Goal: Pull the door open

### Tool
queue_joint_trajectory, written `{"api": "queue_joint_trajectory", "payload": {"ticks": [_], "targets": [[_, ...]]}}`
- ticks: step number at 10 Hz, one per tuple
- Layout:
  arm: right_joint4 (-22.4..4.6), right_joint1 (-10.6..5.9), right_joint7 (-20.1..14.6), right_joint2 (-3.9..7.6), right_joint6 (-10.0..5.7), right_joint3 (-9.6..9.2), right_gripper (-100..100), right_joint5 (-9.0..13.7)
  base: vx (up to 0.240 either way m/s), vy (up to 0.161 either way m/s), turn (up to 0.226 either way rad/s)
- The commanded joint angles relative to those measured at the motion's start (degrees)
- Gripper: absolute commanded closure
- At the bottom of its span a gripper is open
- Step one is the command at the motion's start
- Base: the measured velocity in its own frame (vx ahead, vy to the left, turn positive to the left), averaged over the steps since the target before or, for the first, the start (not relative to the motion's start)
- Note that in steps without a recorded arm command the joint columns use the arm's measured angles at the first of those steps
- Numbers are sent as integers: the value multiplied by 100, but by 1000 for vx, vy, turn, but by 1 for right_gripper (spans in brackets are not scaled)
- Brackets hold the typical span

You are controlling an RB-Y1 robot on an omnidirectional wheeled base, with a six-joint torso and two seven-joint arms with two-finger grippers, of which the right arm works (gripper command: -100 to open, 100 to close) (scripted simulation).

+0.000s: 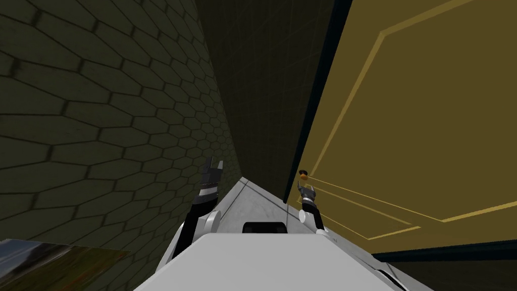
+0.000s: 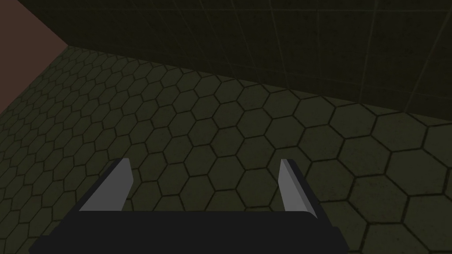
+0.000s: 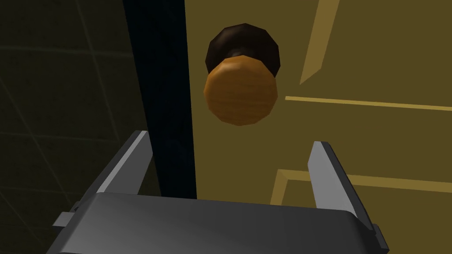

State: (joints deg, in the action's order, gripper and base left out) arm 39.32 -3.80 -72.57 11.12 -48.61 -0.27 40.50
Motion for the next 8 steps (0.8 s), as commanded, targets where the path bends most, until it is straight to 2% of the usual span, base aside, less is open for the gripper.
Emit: {"api": "queue_joint_trajectory", "payload": {"ticks": [1, 2, 3, 4, 5, 6, 7, 8], "targets": [[-101, 22, -173, 119, -47, -11, -100, 1, 120, -10, 33], [-101, 22, -173, 119, -47, -11, -100, 1, 74, -1, 7], [-128, 84, -323, 252, -56, -11, -100, 11, 84, -6, 47], [-141, 114, -396, 316, -60, -11, -100, 17, 100, -14, 66], [-166, 171, -534, 438, -68, -10, -100, 26, 121, -5, 64], [-178, 197, -596, 493, -72, -10, -100, 30, 145, 5, 34], [-178, 197, -596, 493, -72, -10, -100, 30, 94, -5, 7], [-196, 238, -697, 583, -78, -10, -100, 37, 94, -16, 35]]}}
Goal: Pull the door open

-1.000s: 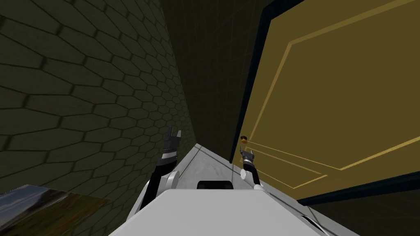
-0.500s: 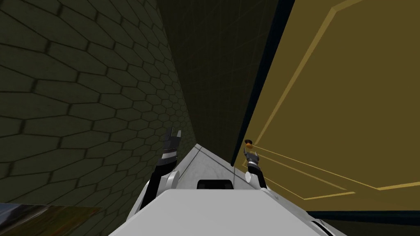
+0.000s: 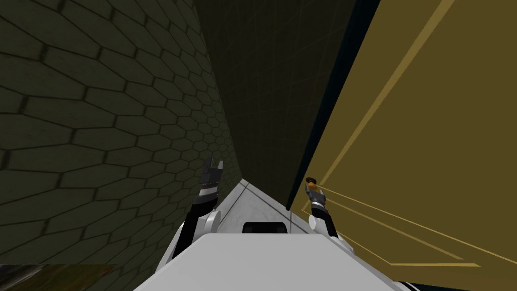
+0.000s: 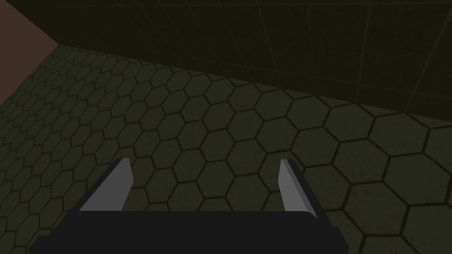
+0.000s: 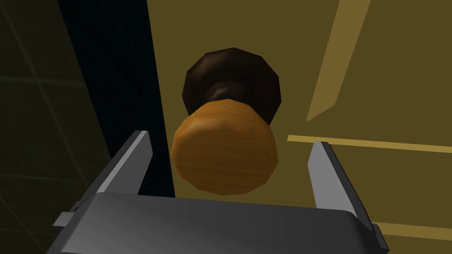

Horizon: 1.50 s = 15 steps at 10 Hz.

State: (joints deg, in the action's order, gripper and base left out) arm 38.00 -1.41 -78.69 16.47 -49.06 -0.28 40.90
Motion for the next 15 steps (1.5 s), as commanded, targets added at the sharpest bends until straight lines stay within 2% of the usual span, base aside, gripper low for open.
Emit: {"api": "queue_joint_trajectory", "payload": {"ticks": [1, 2, 3, 8, 15], "targets": [[-79, 34, -169, 123, -39, -8, -100, 3, 158, -21, 52], [-178, -49, -139, 91, -58, -20, -100, -7, 78, -12, 13], [-178, -49, -139, 91, -58, -20, 100, -7, -14, 0, -14], [-178, -49, -139, 91, -58, -20, 100, -7, -14, 2, 3], [25, -11, -422, 155, 14, -491, 100, -273, -196, 3, 54]]}}
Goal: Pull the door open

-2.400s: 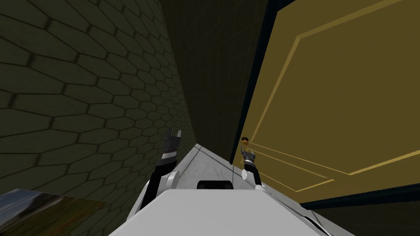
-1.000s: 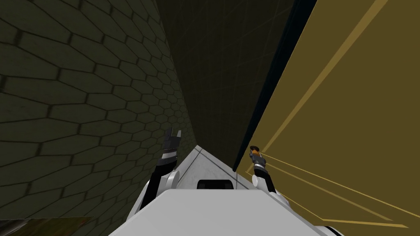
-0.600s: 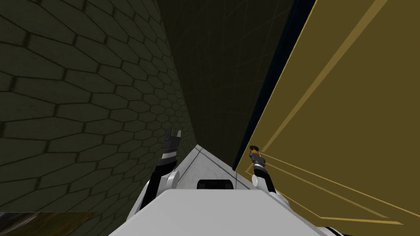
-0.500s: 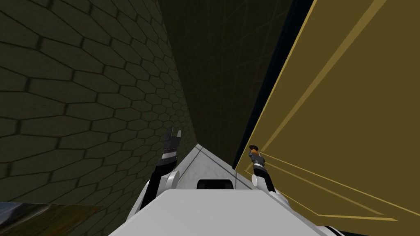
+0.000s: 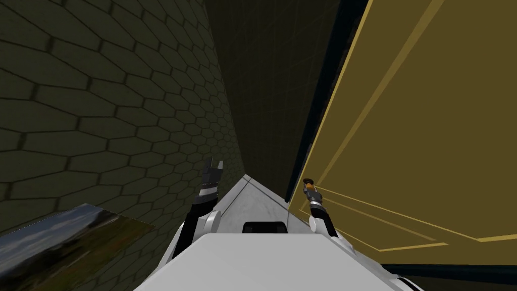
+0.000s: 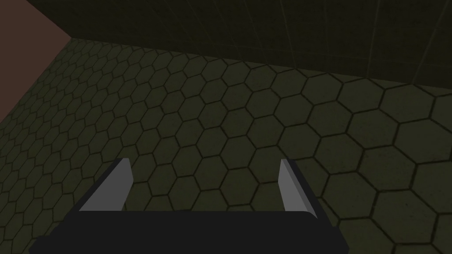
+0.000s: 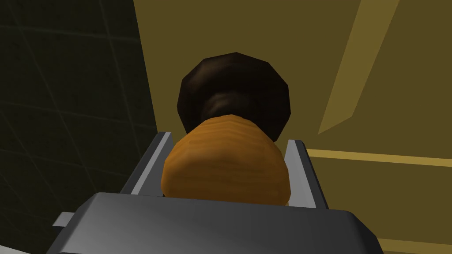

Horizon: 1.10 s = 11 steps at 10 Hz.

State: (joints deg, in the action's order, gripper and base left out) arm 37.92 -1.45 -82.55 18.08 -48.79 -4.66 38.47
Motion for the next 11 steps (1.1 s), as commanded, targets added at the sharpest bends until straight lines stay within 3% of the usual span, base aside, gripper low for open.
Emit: {"api": "queue_joint_trajectory", "payload": {"ticks": [1, 3, 4, 11], "targets": [[60, -2, -73, 3, -5, -112, 100, -64, -196, -17, 55], [117, 9, -152, 21, 11, -239, 100, -135, -263, -41, 61], [249, 85, -68, 13, 77, -182, 100, -101, -110, -6, 30], [434, 344, -609, 347, -89, -763, 100, -355, -213, -10, 97]]}}
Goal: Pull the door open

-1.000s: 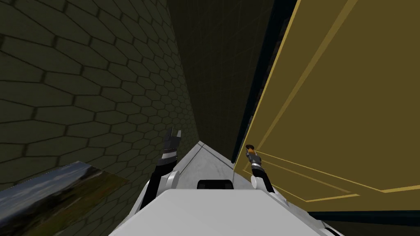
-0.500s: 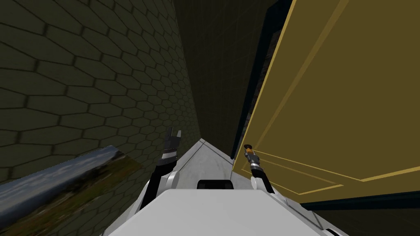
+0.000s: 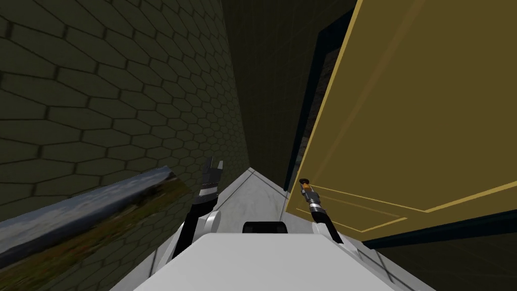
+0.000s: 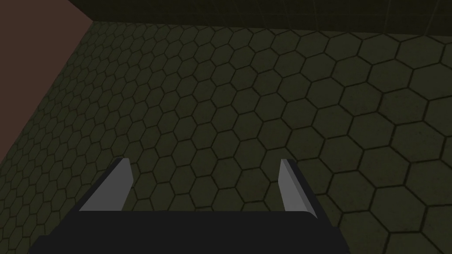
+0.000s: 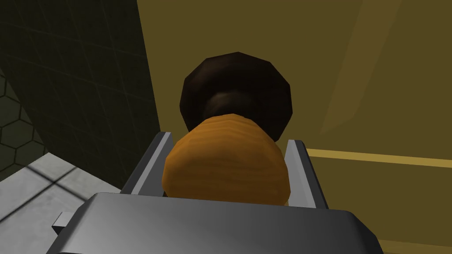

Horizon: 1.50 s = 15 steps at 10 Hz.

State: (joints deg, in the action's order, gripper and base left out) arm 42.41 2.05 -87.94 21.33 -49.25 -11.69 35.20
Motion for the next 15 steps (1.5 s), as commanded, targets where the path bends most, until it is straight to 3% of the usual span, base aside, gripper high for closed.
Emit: {"api": "queue_joint_trajectory", "payload": {"ticks": [1, 3, 4, 10, 11, 12, 15], "targets": [[11, 27, -140, 69, -67, -134, 100, -61, -250, -29, 77], [30, 41, -139, 76, -44, -146, 100, -65, -182, -25, 50], [61, 128, -281, 169, -126, -304, 100, -133, -186, -27, 140], [193, 371, -751, 539, -447, -778, 100, -339, -252, -39, 97], [189, 354, -685, 498, -371, -733, 100, -317, -97, -16, 23], [174, 457, -829, 606, -539, -885, 100, -369, -127, -51, 130], [166, 577, -1011, 769, -780, -1065, 100, -427, -211, -28, 97]]}}
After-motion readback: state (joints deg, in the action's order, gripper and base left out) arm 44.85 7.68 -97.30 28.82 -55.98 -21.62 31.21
